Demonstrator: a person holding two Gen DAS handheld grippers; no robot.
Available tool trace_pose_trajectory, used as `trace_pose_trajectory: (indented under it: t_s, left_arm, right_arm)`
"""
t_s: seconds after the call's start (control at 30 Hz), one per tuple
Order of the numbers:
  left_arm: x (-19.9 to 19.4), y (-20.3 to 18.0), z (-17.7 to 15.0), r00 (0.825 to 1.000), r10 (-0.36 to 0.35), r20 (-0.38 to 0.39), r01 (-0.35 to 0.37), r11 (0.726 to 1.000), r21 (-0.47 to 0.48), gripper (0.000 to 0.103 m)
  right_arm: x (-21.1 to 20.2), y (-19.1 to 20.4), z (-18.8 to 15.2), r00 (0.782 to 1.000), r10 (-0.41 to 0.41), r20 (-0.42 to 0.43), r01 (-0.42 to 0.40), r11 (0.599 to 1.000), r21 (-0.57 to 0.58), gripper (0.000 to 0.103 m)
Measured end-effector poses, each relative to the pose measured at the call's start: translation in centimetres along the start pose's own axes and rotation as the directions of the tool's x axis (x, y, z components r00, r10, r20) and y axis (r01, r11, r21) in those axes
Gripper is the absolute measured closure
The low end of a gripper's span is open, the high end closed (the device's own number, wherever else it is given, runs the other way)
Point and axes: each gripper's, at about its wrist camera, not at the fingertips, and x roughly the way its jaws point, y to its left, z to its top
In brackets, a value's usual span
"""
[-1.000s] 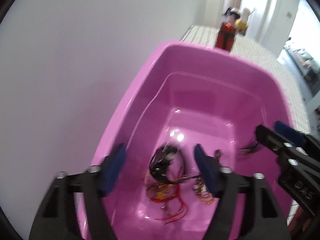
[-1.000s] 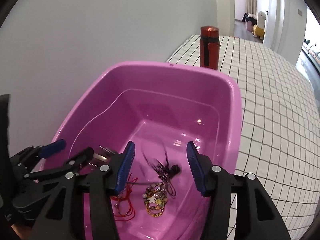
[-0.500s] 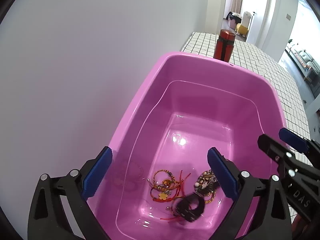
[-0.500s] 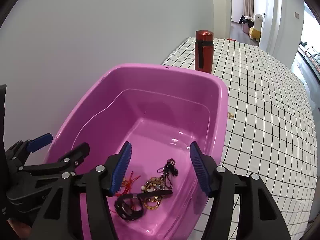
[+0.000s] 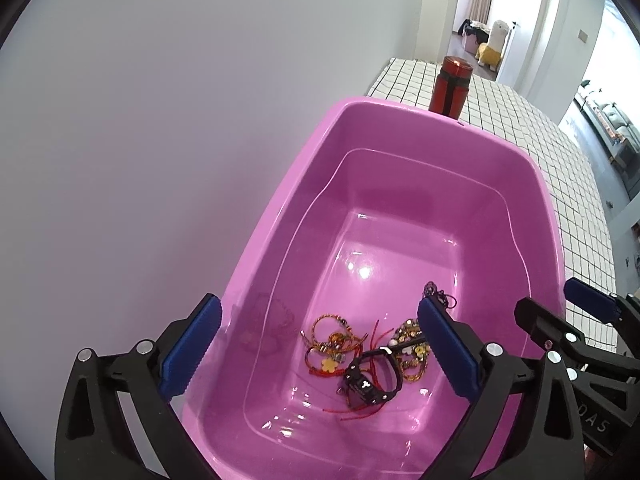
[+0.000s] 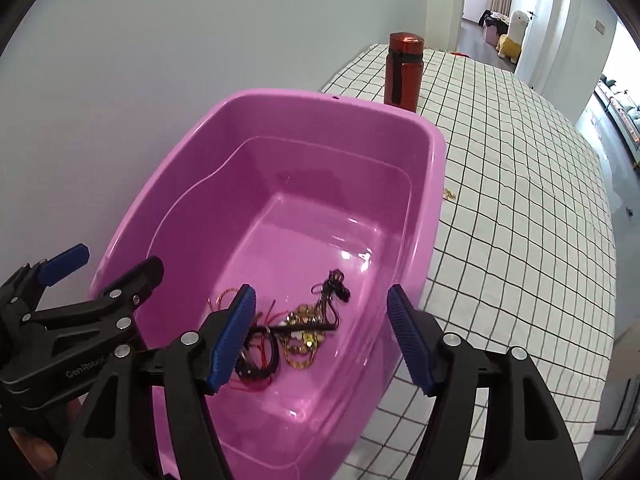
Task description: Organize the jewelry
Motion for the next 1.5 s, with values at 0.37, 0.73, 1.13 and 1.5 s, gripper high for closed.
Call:
trace_pose_trajectory:
  t_s: [0.37,0.73,1.13,1.5]
  left_arm:
    - [-2.0,-0.1,-1.8,1.000,-0.016,-0.025,0.016,1.000,0.002,0.006]
    - [-3.5,-0.3,-3.1,1.000,-0.009,-0.010,0.009,1.000,0.005,0.006]
    - [-4.2,-0.3,-3.6,1.000,-0.003,-0.003,0.003,1.000,0.001,0.006]
    - [-4.2,0.0,-4.0,1.000,0.016,-0.013,-0.016,1.000,-0.003,0.006]
  right_arm:
    - [-1.9,0.0,-1.8,1.000,-0.015,-0.025,0.015,1.000,0.014,0.038]
    - [-3.3,0.0,-3.4,0.999,-0.028,-0.033,0.029,1.000,0.012,0.038]
    - [-3.9,0.2,-3.8,0.999,-0.024,-0.033,0.025,1.000,0.007,0.038]
    - [-3.8,0.1,-4.2,0.998,-0.029,-0.050,0.030,1.000,0.005,0.038]
